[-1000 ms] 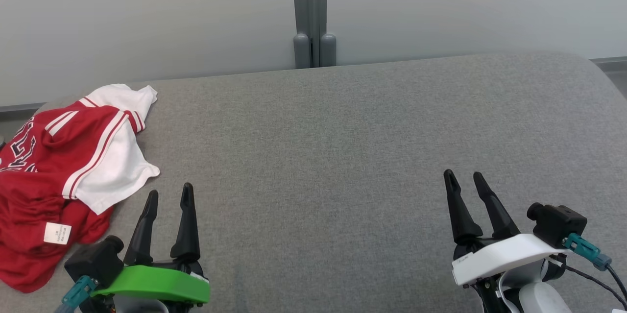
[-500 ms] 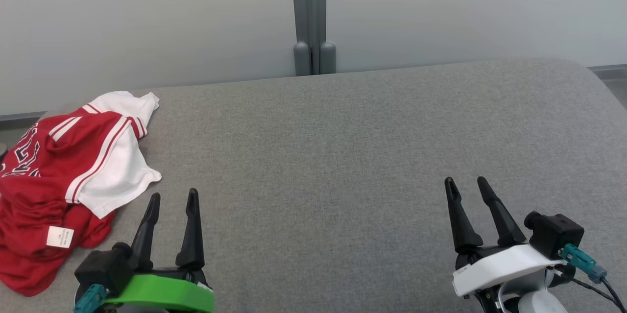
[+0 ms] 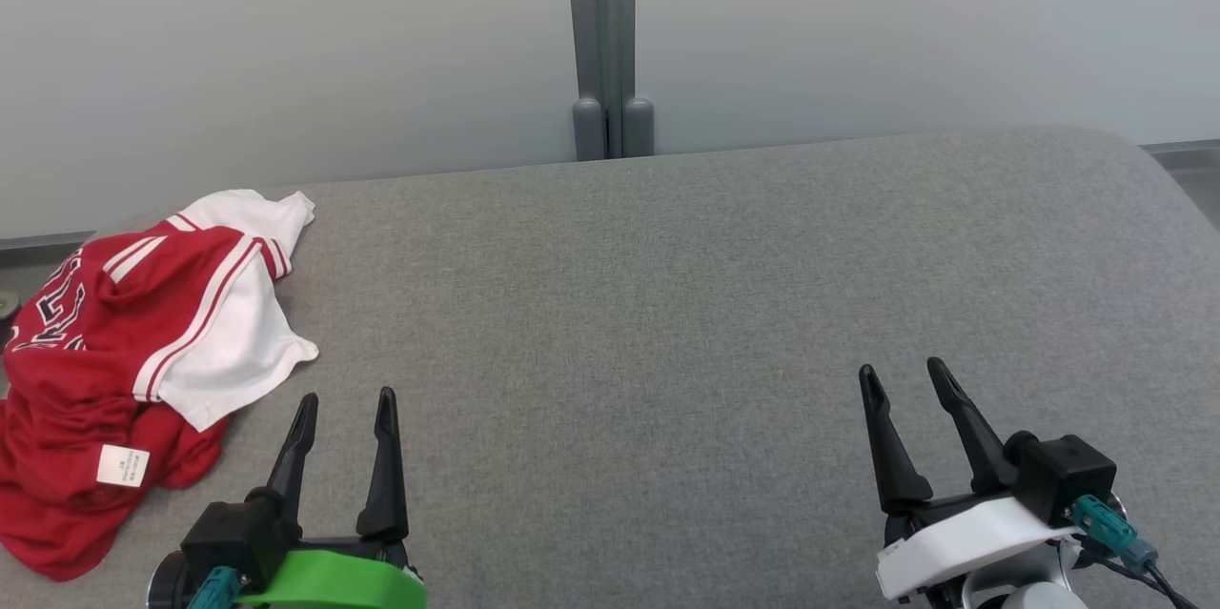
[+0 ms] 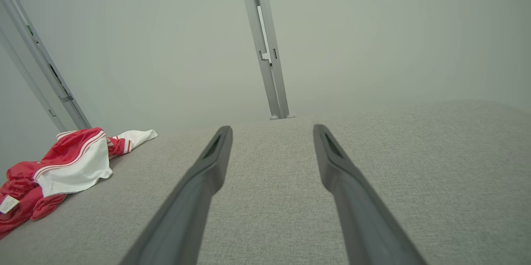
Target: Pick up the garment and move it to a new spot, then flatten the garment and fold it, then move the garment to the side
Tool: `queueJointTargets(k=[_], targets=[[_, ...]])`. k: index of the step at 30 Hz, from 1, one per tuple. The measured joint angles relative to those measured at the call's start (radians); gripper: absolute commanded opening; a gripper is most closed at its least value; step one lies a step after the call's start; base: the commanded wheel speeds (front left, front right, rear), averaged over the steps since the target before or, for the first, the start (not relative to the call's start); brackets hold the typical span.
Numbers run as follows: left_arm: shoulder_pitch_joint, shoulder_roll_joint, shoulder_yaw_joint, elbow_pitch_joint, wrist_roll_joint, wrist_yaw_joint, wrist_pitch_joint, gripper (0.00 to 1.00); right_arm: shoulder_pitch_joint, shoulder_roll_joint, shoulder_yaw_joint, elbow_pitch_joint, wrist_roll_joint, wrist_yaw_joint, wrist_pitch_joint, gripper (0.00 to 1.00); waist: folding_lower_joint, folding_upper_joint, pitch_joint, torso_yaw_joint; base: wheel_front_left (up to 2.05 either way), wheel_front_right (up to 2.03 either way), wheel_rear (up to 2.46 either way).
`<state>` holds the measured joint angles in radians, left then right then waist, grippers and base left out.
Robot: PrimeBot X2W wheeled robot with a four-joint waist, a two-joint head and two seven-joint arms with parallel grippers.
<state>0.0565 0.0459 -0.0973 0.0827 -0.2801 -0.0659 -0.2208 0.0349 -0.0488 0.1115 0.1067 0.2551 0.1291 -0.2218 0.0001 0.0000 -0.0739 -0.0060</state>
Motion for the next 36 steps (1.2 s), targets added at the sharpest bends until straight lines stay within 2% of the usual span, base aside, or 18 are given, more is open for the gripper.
queueJointTargets(k=[23, 36], targets=[[0.016, 0.001, 0.012, 0.007, 0.180, -0.006, -0.042, 1.00, 0.022, 0.000, -0.007, -0.022, -0.183, 0.001, -0.040, 1.00, 0.0000, 0.0000, -0.010, 0.011, 0.00, 0.00, 0.00], [0.016, 0.001, 0.019, 0.016, 0.172, -0.008, -0.044, 1.00, 0.022, 0.000, -0.026, -0.026, -0.179, 0.001, -0.041, 1.00, 0.0000, 0.0000, 0.000, 0.007, 0.00, 0.00, 0.00]])
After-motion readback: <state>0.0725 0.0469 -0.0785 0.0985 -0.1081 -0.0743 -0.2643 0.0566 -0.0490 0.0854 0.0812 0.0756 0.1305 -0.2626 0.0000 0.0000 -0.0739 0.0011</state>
